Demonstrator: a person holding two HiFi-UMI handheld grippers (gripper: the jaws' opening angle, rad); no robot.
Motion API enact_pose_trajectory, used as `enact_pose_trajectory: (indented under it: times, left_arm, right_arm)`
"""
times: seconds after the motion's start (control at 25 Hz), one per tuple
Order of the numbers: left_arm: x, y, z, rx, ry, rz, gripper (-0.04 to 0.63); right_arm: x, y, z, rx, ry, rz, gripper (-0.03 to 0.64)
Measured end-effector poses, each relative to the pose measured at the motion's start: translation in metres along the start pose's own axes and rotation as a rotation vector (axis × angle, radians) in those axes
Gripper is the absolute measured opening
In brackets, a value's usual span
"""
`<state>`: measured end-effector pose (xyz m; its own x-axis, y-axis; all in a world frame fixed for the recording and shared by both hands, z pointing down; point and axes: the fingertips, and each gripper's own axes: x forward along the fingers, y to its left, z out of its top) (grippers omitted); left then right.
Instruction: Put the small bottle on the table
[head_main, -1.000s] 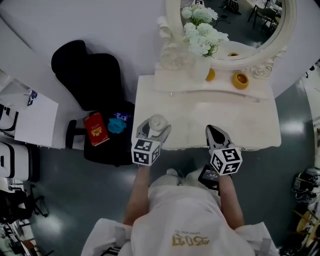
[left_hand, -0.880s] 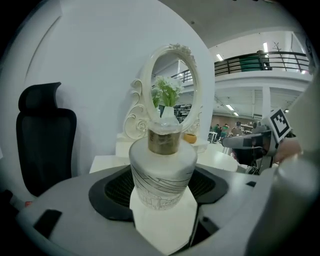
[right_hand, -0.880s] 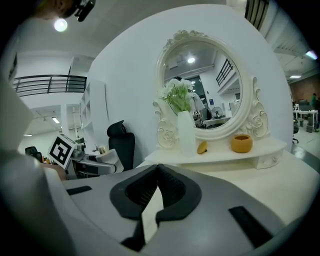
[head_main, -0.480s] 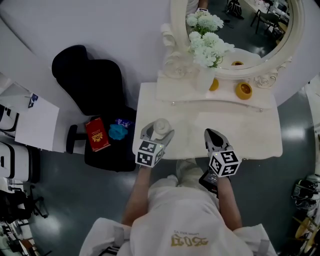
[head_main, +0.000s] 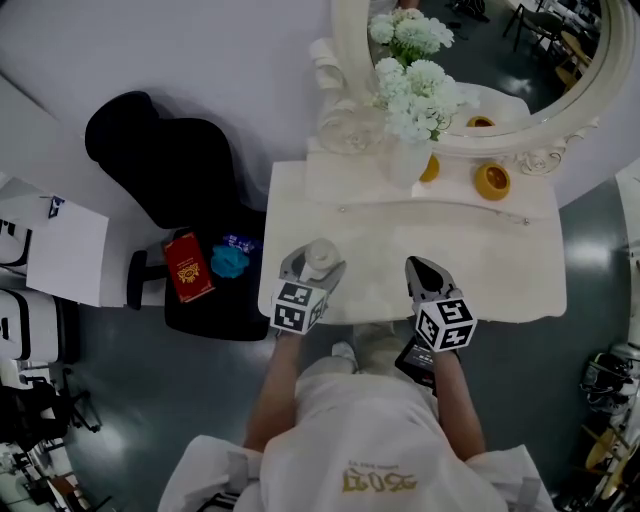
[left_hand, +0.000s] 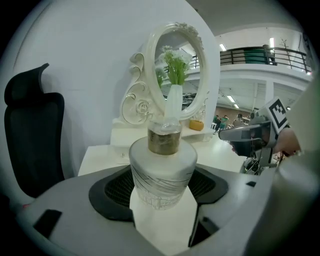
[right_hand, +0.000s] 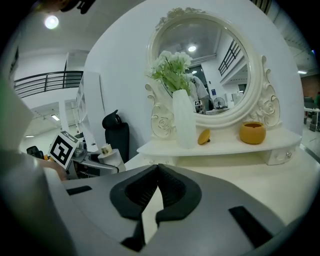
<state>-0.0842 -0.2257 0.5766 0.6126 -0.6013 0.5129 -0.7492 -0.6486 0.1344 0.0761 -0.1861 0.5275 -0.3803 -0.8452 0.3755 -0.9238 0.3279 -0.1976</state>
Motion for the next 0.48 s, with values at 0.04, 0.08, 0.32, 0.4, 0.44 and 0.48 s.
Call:
enact_pose_trajectory:
  times: [0.04, 0.08, 0.32, 0.4, 0.44, 0.48]
  left_arm:
    - [0.004, 0.0, -0.004, 0.013, 0.016, 0.0, 0.346]
    - [0.009, -0.001, -0.007, 0.025, 0.03, -0.003, 0.346]
    - [0.031, 0.001, -0.027, 0.034, 0.092, -0.018, 0.347]
    - [0.037, 0.003, -0.032, 0.018, 0.106, -0.016, 0.347]
    - [0.04, 0.005, -0.035, 0.013, 0.111, -0.016, 0.347]
    - [0.043, 0.006, -0.036, 0.011, 0.112, -0.016, 0.347]
  right_arm:
    - [0.002, -0.003, -0.003, 0.002, 0.009, -0.002, 0.012]
    - [0.004, -0.007, -0.005, 0.005, 0.017, -0.004, 0.012]
    - [0.017, -0.019, -0.021, 0.029, 0.07, -0.011, 0.012]
    - [0.02, -0.022, -0.025, 0.033, 0.088, -0.008, 0.012]
    - [0.022, -0.024, -0.027, 0.035, 0.096, -0.008, 0.012]
    - [0.023, -0.026, -0.029, 0.037, 0.104, -0.008, 0.012]
